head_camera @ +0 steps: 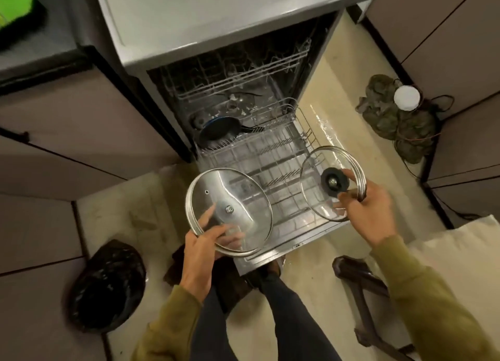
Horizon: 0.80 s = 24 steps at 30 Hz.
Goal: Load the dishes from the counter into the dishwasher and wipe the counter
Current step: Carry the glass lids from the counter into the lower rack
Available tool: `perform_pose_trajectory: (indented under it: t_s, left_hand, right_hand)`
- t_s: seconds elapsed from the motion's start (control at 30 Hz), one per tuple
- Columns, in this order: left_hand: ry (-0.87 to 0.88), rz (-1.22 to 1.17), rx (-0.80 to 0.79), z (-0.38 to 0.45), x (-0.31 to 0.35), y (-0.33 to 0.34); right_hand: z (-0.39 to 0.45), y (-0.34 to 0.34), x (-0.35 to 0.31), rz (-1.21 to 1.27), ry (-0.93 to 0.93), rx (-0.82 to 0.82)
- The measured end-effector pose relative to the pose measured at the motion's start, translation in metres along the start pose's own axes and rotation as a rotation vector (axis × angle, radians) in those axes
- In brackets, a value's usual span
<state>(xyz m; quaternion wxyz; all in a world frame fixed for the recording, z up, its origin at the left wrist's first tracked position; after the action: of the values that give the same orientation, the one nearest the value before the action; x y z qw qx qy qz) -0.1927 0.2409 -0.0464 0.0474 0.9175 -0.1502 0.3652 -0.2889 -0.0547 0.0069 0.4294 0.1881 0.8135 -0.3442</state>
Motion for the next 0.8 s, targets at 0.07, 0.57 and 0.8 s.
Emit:
perform_pose_trajectory:
  t_s: [0.07,0.57,0.8]
  left_hand:
    - [-0.031,-0.017,0.027,0.013,-0.015,0.017]
    - [-0.114,0.053,0.024,0.156,-0.118,0.094]
    - [-0.134,0.087,-0.022,0.201,-0.143,0.132]
  right_hand:
    - [0.020,-0.009,0.020,-0.047,0.002,0.009]
    - [0.152,-0.004,0.182,-0.256,0.052,0.060]
    - [0.207,-0.020,0.227,-0.364,0.052,0.080]
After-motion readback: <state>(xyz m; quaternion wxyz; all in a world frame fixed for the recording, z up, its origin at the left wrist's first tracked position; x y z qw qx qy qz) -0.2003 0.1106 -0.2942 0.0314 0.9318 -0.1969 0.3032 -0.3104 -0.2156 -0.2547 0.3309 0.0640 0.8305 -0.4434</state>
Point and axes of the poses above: each hand's wrist, its own z-axis towards the middle knuckle, its own y-axis out of the palm, x = y × z, the point moved 6 cm from there along z, towards the middle knuckle, and after that the axes turned 15 degrees about z, right-handed, at the moved point
